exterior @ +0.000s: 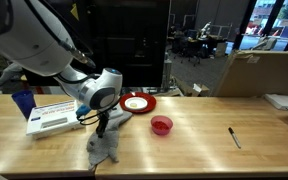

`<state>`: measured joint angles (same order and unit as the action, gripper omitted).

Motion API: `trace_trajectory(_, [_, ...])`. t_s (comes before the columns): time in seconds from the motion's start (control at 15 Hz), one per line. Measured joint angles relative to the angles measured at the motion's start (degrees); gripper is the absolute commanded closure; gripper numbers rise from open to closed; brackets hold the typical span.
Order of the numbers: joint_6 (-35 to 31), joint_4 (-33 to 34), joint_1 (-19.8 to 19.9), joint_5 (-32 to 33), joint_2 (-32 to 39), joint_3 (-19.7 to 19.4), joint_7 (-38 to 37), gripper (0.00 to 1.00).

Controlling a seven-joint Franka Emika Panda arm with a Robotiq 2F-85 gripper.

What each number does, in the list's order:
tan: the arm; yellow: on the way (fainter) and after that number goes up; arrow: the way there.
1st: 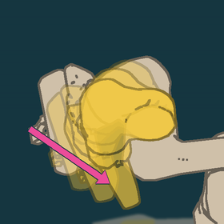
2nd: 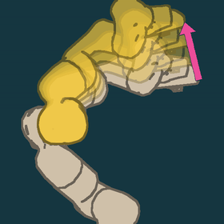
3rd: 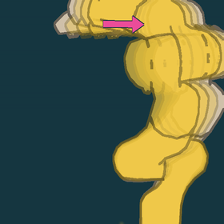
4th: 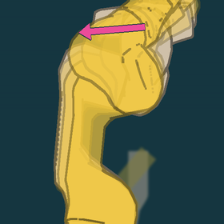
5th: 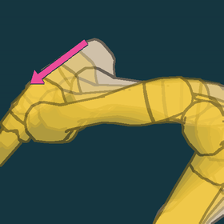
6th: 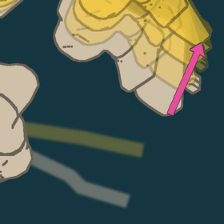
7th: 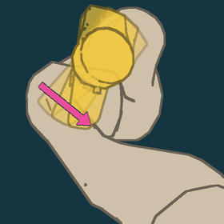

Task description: Move the pink bowl to the left and use the grey cloth to wipe the table

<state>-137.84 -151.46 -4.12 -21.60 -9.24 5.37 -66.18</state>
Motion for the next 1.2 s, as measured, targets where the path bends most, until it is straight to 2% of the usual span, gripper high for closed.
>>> trace_trajectory(0.27, [0.1, -0.01, 0.0, -2.35, 0.0, -0.53, 1.67, 1.0])
trace_trajectory(0.67, [0.3, -0.08, -0.03, -2.52, -0.01, -0.57, 5.76, 0.99])
trace_trajectory(1.2, [-0.23, -0.92, 1.93, 0.11, -0.4, -0.84, 5.87, 0.99])
